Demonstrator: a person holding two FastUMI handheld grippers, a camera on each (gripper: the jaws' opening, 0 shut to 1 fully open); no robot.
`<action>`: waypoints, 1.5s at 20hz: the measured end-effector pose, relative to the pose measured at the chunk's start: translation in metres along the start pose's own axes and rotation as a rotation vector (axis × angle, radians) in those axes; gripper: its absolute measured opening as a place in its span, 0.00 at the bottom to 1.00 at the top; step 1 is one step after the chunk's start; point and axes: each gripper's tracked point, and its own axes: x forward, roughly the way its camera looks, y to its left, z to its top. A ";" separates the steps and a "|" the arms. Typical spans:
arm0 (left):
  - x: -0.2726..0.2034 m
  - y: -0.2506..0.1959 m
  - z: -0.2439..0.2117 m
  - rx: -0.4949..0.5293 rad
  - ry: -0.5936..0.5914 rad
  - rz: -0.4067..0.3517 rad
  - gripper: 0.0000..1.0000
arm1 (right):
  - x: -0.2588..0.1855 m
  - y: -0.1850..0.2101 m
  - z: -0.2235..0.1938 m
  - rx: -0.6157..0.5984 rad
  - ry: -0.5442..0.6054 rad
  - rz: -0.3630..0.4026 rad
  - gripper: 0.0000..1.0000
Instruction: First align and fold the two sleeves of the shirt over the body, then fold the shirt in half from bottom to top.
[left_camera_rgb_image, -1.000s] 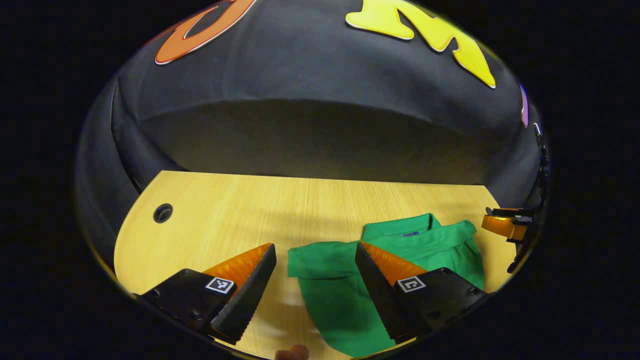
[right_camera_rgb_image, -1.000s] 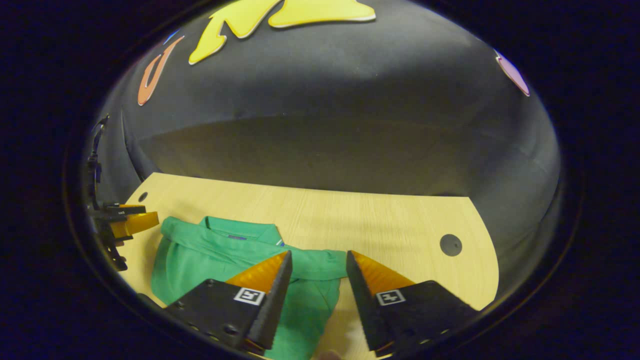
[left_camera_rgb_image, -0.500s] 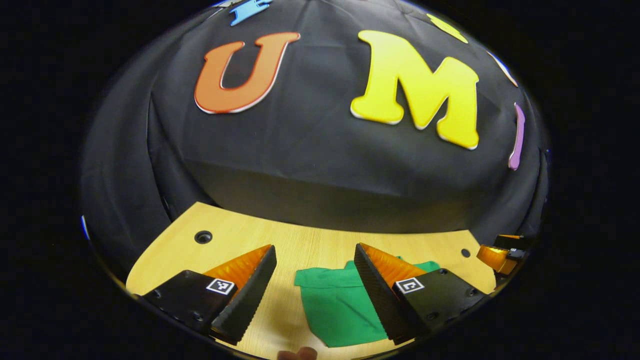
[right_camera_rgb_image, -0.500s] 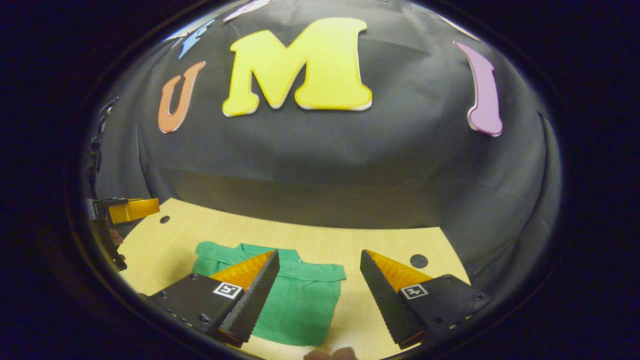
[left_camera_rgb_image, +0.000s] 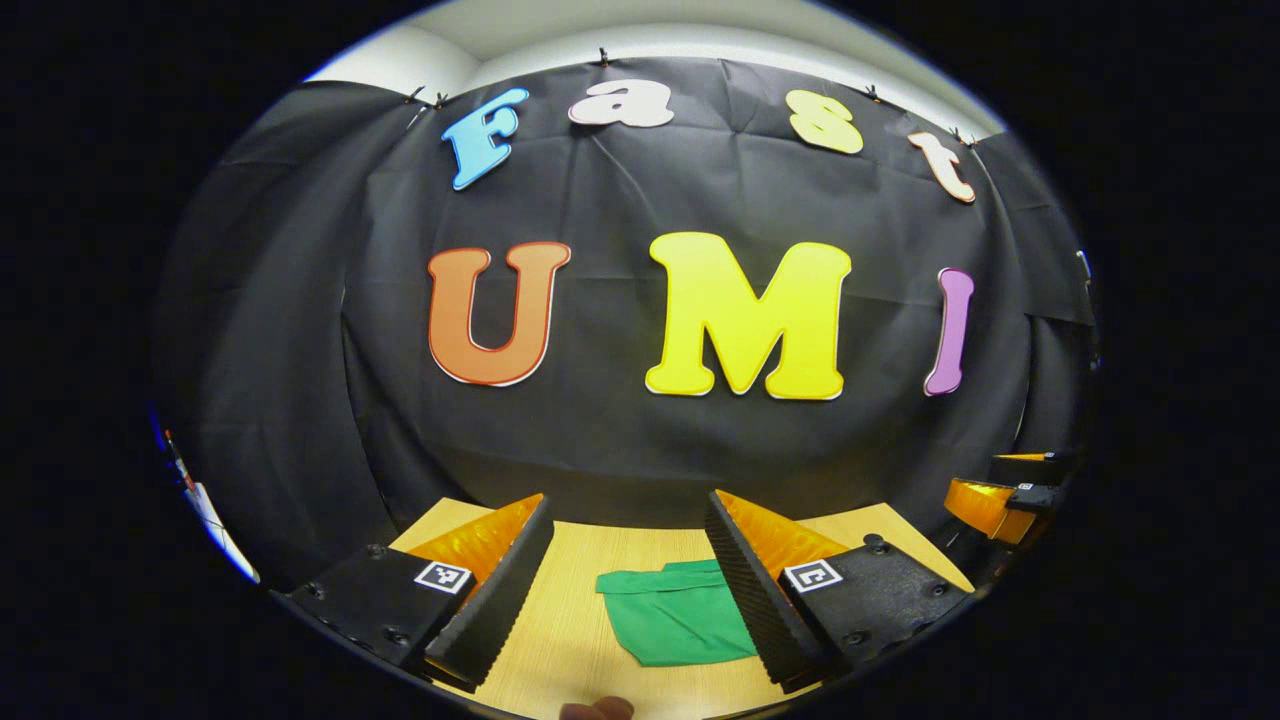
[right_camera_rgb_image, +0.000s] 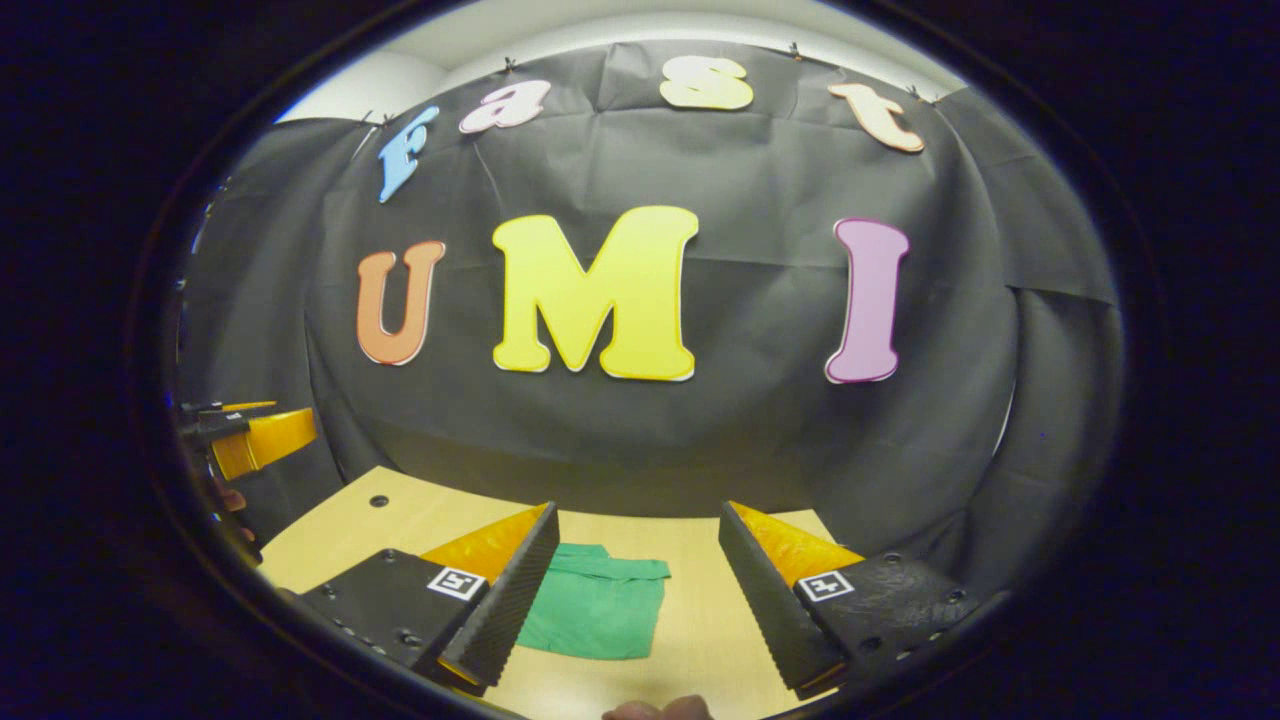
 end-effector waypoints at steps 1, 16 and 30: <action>-0.011 -0.003 0.006 0.004 -0.014 0.001 0.98 | -0.013 0.002 0.003 0.005 -0.010 0.000 0.97; -0.083 -0.034 0.028 0.056 -0.096 -0.001 0.98 | -0.090 0.004 0.008 -0.014 -0.115 -0.026 0.95; -0.082 -0.049 0.027 0.061 -0.080 -0.017 0.98 | -0.095 -0.003 0.008 -0.008 -0.129 -0.026 0.95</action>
